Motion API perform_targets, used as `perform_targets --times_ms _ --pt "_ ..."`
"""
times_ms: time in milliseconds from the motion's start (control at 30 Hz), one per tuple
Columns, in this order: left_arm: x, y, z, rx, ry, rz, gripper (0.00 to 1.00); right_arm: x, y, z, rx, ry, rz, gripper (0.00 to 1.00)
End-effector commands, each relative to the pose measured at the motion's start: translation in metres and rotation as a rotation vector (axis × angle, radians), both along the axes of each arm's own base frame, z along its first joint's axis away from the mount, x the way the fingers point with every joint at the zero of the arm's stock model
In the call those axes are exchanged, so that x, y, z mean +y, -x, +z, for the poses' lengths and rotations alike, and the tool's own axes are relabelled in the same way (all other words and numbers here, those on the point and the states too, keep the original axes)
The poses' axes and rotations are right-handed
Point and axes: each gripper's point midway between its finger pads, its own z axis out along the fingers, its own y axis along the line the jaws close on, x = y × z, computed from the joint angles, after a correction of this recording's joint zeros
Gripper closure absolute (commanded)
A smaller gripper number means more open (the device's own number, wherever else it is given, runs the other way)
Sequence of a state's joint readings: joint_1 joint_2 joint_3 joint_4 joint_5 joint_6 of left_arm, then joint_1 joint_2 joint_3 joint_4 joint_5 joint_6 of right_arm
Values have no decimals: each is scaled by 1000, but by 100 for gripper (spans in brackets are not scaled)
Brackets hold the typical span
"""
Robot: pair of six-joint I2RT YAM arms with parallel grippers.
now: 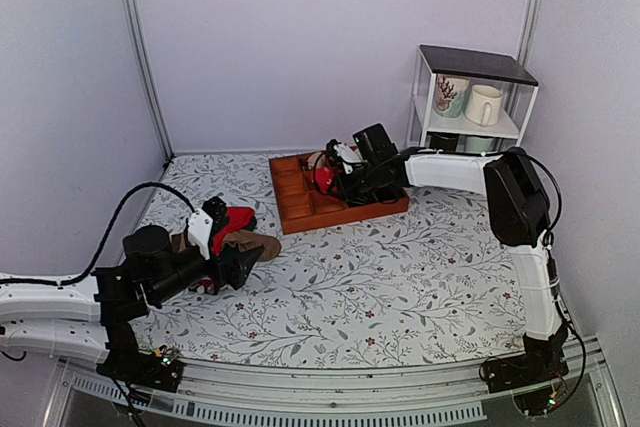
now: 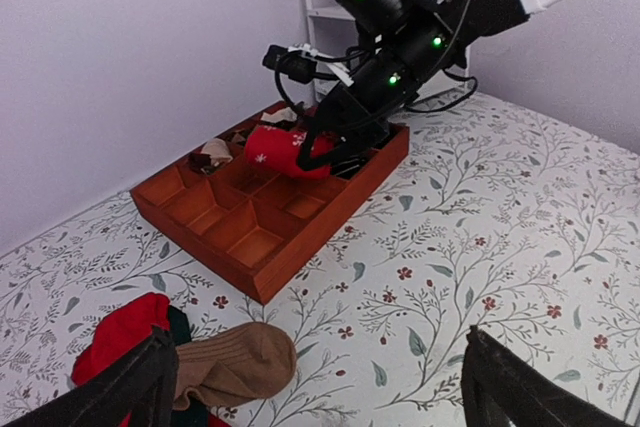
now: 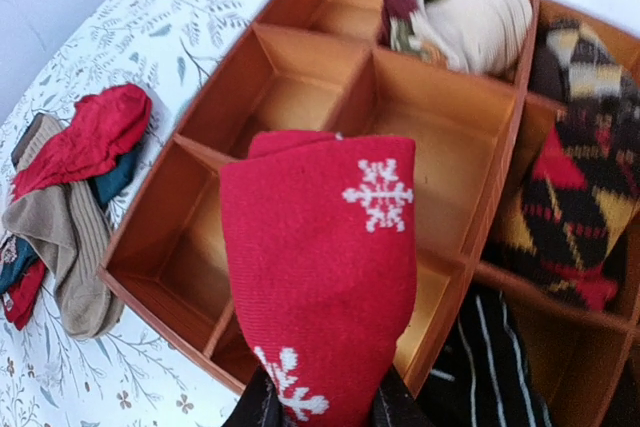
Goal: Roll the socks
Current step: Move the storage box to the center of the board.
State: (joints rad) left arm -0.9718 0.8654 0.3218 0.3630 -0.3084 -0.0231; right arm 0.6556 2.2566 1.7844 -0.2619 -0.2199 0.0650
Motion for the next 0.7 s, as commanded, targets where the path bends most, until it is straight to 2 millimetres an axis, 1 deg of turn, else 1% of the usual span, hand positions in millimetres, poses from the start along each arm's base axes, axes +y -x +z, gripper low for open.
perform_targets --times_ms 0,100,267,367,467,667 --pt "25 -9 -4 3 1 114 0 15 -9 65 -182 -50 96 100" --pt "31 -10 -5 4 -3 129 1 18 -1 51 -159 -29 148 100" --pt "32 -12 -9 16 -20 136 0 8 14 24 -123 48 180 100" --pt "29 -13 -12 25 -17 126 0 6 22 10 -91 66 191 100" --pt "25 -14 -15 34 -22 111 0 2 22 -2 -65 95 171 100" --pt "23 -13 -17 47 -30 100 0 -8 30 -40 11 215 213 100"
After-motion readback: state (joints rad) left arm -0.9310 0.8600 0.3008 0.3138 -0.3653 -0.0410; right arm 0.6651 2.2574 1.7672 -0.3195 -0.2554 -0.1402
